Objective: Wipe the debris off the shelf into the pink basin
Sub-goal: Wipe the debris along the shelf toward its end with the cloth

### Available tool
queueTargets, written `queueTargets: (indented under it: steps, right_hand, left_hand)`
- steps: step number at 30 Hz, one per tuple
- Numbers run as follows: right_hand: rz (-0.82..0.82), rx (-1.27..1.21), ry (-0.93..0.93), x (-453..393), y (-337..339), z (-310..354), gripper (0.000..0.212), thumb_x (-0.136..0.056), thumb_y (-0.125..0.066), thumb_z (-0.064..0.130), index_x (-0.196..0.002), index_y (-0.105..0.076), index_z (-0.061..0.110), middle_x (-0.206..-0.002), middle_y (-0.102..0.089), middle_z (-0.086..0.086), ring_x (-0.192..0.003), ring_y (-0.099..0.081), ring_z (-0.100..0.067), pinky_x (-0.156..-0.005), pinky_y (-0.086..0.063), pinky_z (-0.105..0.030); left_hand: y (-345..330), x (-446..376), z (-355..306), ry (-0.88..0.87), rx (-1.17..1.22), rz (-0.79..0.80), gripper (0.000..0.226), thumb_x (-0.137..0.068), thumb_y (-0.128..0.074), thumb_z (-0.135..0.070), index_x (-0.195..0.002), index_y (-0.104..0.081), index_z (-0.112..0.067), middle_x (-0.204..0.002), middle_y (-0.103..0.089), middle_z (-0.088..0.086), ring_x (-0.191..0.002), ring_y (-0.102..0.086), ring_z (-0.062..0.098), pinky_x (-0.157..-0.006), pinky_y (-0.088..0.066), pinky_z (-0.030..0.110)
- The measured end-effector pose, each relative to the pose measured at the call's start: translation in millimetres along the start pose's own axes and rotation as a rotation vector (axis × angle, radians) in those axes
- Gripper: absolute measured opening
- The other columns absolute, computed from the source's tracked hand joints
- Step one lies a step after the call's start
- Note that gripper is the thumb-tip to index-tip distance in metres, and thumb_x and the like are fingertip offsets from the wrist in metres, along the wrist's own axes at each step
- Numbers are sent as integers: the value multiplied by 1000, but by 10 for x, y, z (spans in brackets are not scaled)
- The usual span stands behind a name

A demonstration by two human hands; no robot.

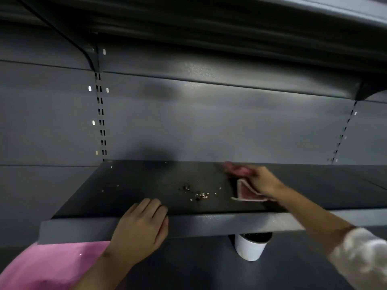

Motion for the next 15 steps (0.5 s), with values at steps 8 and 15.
queueTargets:
  steps: [8,15]
  right_hand:
    - [46,223,-97,-610,-209,-371,43,-88,-42,5,-128,-47,17,-121,-59,-25,-107,-57,-39,-90,-40,-34]
    - [264,141,403,-657,-830,545,41,-86,-47,3,-123,-55,20,-137,-51,-4,-121,-52,-21,-98,-33,-19]
  left_hand:
    - [-95,43,-45,-18,-73,-126,39,-84,-42,-20,-62,-72,-12,-65,-68,5,-71,-45,18,-65,-37,27]
    - [-115,21,-51,-44,-65,-107,60,-96,-25,-25,-62,-73,-12,-65,-69,6,-72,-42,17,-63,-36,26]
Point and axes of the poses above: each hand's wrist, its own x-axis away from the middle knuckle, its own y-axis out of the back of the hand, z = x × y, the point moved 4 cm from there along -x, towards the middle knuckle
